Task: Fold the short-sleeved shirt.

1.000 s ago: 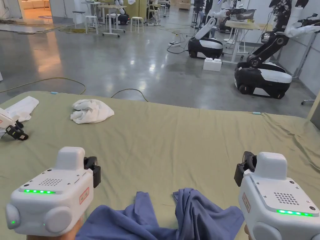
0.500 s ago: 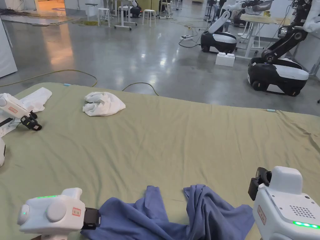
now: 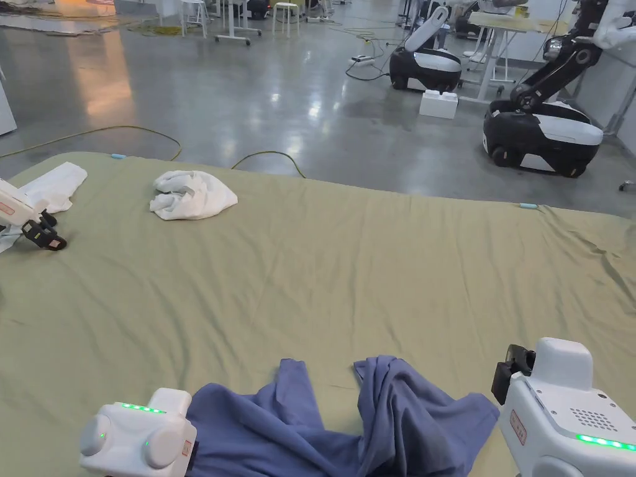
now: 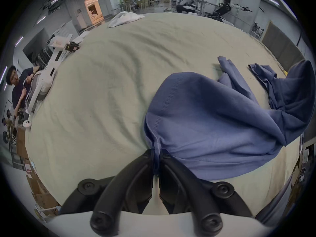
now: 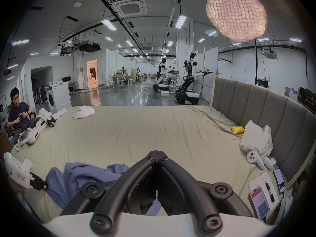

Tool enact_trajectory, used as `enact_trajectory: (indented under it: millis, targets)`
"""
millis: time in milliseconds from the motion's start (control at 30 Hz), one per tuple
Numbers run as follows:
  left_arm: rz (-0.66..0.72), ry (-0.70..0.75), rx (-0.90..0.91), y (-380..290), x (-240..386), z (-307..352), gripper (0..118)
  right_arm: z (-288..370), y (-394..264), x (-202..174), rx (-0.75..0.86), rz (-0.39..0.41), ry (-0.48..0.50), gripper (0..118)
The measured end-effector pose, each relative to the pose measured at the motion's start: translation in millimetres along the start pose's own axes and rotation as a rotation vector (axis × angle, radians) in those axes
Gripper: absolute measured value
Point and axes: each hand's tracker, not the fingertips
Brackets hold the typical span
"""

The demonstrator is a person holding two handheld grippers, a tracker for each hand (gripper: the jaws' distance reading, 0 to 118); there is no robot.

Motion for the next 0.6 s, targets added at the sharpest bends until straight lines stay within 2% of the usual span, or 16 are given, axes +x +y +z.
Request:
enact_trajectory:
  millis: [100, 133, 200, 233, 267, 433, 600]
  targets:
    - [0.084, -0.060, 0.035, 6.4, -16.4, -2.0, 6, -23.2, -5.2, 19.6, -0.099, -0.004, -0.012, 0]
    - [0.101, -0.075, 0.055, 4.8, -19.1, 3.2, 6, -32.6, -7.6, 26.5, -0.129, -0.010, -0.018, 7]
    - [0.129, -0.091, 0.093, 6.9, -29.3, 7.4, 6, -52.6, -12.5, 38.8, -0.214, 0.001, -0.016, 49]
    - [0.139, -0.104, 0.110, 5.4, -32.3, 13.7, 6, -66.7, -16.5, 44.2, -0.275, 0.014, -0.021, 67]
    - [0.152, -0.116, 0.124, 4.1, -34.9, 18.9, 6, -79.8, -21.0, 48.4, -0.334, 0.029, -0.011, 70]
    - [0.167, -0.144, 0.140, 7.1, -46.9, 11.5, 6, -141.5, -51.0, 55.6, -0.509, 0.085, 0.015, 69]
    - [0.146, -0.125, 0.113, 8.1, -46.1, 0.5, 6, -182.0, -80.7, 51.7, -0.652, 0.016, 0.081, 69]
